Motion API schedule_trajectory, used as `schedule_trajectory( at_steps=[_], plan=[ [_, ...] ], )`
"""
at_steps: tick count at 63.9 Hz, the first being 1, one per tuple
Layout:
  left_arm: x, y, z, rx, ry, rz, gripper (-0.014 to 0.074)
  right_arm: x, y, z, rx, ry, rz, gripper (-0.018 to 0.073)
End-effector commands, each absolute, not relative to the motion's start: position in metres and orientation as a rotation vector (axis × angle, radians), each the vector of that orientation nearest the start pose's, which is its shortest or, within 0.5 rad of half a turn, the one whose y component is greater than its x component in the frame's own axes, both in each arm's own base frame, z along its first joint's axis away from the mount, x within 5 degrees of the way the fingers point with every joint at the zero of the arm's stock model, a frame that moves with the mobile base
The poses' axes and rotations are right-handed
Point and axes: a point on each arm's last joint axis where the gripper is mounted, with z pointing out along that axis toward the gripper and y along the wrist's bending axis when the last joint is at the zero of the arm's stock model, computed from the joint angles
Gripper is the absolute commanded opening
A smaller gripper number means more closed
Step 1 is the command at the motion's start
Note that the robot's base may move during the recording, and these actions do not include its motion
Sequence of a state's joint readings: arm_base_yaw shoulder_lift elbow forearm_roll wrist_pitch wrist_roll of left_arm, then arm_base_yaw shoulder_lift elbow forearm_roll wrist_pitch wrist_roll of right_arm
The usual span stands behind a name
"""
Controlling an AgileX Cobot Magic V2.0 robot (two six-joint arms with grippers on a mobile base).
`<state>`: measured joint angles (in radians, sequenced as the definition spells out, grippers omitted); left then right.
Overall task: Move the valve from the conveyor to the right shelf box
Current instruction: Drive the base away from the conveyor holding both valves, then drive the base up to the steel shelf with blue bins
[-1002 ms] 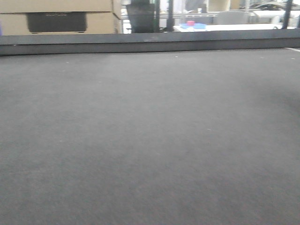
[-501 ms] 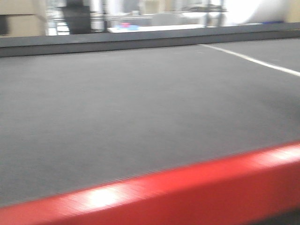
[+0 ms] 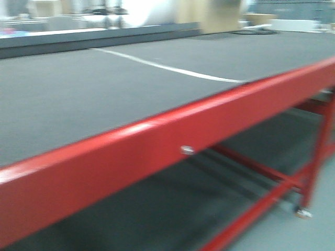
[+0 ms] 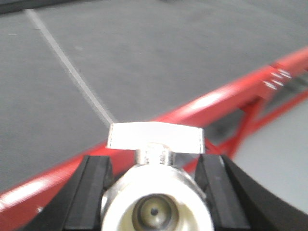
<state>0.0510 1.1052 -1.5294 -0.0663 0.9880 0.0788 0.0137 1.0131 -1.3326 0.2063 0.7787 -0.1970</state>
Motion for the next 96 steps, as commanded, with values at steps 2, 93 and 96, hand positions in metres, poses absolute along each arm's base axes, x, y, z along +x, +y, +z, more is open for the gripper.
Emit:
schedule_trajectory(
  at_steps=[2, 93, 96],
  plan=[
    [0.1923, 0.0029, 0.505, 0.023, 1.953, -0.014, -0.0111, 0.1877, 0.0151, 0.4798, -0.154, 1.852, 0.101, -0.0153],
    [0.1955, 0.0035, 0.5141, 0.017, 1.847, -0.007, -0.0111, 0.1877, 0.0151, 0.4798, -0.154, 1.852, 0.101, -0.0153],
    [0.1955, 0.0035, 0.5141, 0.017, 1.847, -0.007, -0.0111, 0.1877, 0.0151, 0.4798, -0.154, 1.852, 0.101, -0.0153]
  ],
)
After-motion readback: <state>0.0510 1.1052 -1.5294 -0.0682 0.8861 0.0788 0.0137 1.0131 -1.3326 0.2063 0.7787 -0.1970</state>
